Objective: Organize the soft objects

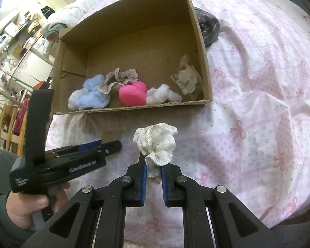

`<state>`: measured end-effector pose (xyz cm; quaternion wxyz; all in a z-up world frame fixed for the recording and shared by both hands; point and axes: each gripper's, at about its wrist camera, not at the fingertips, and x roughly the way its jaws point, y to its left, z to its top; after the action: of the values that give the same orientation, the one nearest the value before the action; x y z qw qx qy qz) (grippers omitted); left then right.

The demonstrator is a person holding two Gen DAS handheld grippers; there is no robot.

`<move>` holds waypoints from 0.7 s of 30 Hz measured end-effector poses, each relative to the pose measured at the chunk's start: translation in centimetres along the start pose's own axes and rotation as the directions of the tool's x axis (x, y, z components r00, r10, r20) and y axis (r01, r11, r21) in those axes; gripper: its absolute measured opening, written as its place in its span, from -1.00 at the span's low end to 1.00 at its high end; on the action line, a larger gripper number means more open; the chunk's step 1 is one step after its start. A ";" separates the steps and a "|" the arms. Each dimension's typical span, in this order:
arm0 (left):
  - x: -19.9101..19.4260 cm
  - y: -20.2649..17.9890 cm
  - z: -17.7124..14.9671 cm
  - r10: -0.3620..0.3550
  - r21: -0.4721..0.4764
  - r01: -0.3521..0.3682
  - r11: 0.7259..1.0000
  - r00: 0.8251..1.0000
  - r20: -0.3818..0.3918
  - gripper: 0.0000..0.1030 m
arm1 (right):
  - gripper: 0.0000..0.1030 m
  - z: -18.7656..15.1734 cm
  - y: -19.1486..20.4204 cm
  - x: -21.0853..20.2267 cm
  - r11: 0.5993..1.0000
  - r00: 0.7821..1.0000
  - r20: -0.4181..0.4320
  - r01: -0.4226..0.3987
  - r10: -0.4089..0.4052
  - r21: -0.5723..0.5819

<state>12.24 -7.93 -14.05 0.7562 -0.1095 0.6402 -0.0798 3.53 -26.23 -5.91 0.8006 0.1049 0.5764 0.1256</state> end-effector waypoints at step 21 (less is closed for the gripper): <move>-6.8 4.3 -2.2 0.139 -0.081 -0.129 0.988 0.983 0.123 -0.85 | -0.73 0.1 1.9 0.5 0.998 1.000 0.002 -0.018 0.018 -0.064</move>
<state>8.83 -2.18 -9.07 0.7948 -0.0984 0.5988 0.0017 3.62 -24.28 -5.77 0.8031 0.0845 0.5702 0.1511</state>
